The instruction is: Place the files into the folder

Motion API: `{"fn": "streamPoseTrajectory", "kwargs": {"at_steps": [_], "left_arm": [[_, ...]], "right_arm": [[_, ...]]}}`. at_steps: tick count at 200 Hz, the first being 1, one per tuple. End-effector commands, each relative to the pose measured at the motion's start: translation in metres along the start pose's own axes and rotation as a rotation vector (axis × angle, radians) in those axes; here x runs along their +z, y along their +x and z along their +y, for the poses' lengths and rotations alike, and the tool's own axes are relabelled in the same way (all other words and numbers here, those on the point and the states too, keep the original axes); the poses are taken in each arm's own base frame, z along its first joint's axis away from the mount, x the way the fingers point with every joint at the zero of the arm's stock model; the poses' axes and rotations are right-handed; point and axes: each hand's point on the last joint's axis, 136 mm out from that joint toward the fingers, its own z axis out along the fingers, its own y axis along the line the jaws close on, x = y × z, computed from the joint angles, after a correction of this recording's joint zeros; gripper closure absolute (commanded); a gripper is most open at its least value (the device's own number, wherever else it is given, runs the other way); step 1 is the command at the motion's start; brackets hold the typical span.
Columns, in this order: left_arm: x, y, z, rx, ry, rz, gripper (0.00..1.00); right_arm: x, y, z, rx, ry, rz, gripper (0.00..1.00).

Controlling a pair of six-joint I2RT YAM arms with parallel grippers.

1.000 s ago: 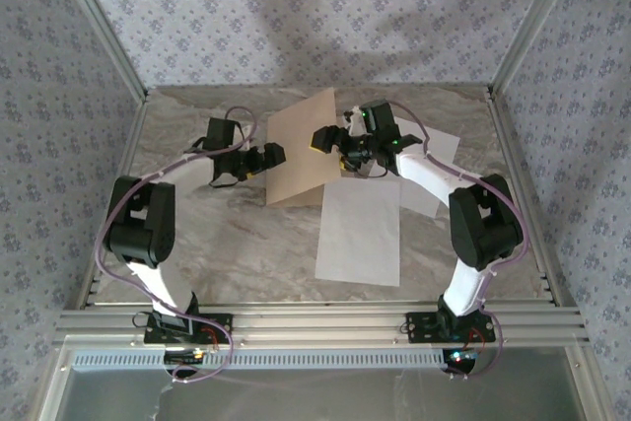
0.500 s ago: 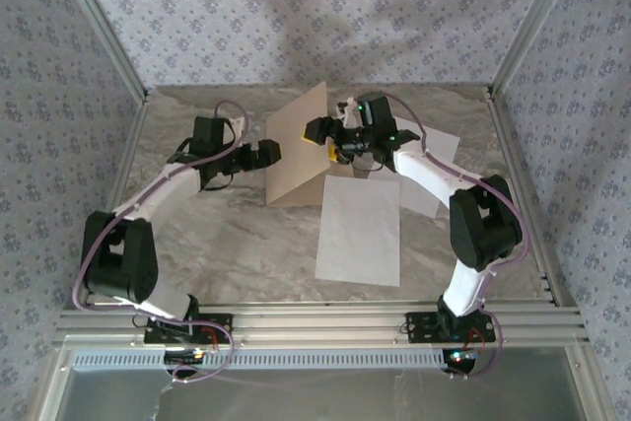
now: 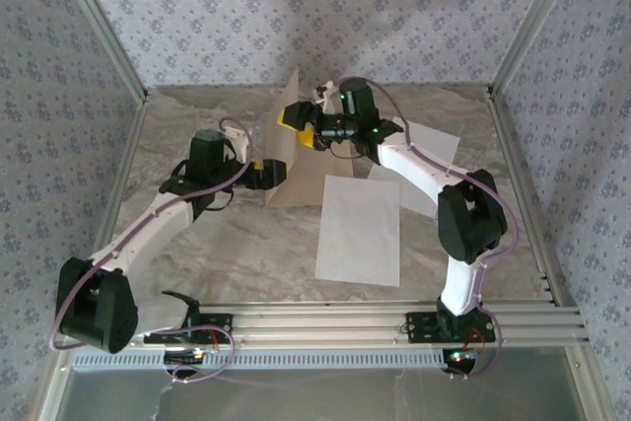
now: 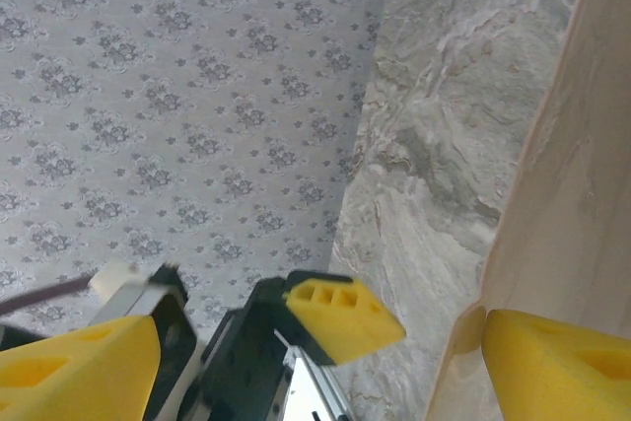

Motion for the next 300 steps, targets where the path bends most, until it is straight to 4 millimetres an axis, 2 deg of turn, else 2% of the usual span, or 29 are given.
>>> {"fn": "streamPoseTrajectory", "kwargs": {"at_steps": [1,43,79,145,186,221,234,280,291,300], "left_arm": [[-0.009,-0.011,-0.015,0.125,0.006,-0.067,0.01],[-0.01,-0.015,0.0,0.151,-0.127,-0.093,0.03],[-0.01,-0.019,0.012,0.164,-0.195,-0.121,0.12],[-0.019,-0.023,0.034,0.174,-0.327,-0.169,0.27],[-0.022,-0.021,0.046,0.129,-0.364,-0.18,0.39],[-0.029,-0.016,0.061,0.048,-0.359,-0.207,0.57],[-0.033,-0.015,0.068,0.004,-0.35,-0.222,0.6],[-0.045,-0.005,0.097,-0.109,-0.4,-0.244,0.61],[-0.05,-0.002,0.107,-0.144,-0.417,-0.253,0.53],[-0.053,0.001,0.115,-0.174,-0.436,-0.261,0.41]], "right_arm": [[0.01,-0.002,0.022,-0.015,-0.057,0.012,0.13],[0.028,0.001,0.031,-0.007,-0.088,0.035,0.13],[0.041,0.003,0.04,-0.008,-0.11,0.049,0.13],[0.059,0.008,0.044,-0.003,-0.125,0.074,0.13],[0.056,0.006,0.048,-0.005,-0.124,0.069,0.13],[0.042,0.001,0.052,-0.027,-0.113,0.053,0.13],[0.036,0.001,0.053,-0.038,-0.106,0.049,0.13],[0.012,0.003,0.045,-0.049,-0.086,0.032,0.12],[0.007,0.003,0.041,-0.047,-0.078,0.029,0.12],[0.003,0.003,0.038,-0.044,-0.071,0.023,0.12]]}}
